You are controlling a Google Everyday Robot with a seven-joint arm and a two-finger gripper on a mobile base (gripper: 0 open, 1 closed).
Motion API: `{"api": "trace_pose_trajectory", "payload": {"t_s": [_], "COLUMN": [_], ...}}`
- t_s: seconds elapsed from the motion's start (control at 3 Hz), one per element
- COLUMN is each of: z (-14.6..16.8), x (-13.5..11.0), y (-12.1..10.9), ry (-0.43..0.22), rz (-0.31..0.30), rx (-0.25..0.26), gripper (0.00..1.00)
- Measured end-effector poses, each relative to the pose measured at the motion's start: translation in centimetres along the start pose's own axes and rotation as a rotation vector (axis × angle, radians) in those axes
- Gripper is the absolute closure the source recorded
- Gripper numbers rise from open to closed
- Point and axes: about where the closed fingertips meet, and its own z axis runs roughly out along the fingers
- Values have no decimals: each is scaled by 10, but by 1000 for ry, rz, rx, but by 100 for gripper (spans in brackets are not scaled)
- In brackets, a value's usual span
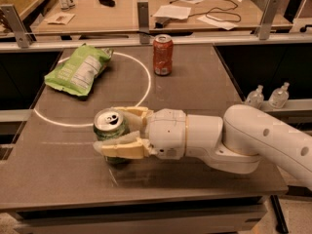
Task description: Move green can near coke can
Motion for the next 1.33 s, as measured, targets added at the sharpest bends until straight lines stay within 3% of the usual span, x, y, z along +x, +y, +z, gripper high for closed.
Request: {"api": "trace_pose_trajectory", "payload": {"t_s": [0.33, 0.67, 1.0, 1.33], "z": [-9, -31, -57, -57], "x": [1, 8, 11, 11], "y": [-10, -29, -48, -47], "ry": [51, 147, 259, 258], "rz": [25, 92, 139, 138], "rx": [60, 192, 369, 367], "gripper": [92, 100, 100, 100]}}
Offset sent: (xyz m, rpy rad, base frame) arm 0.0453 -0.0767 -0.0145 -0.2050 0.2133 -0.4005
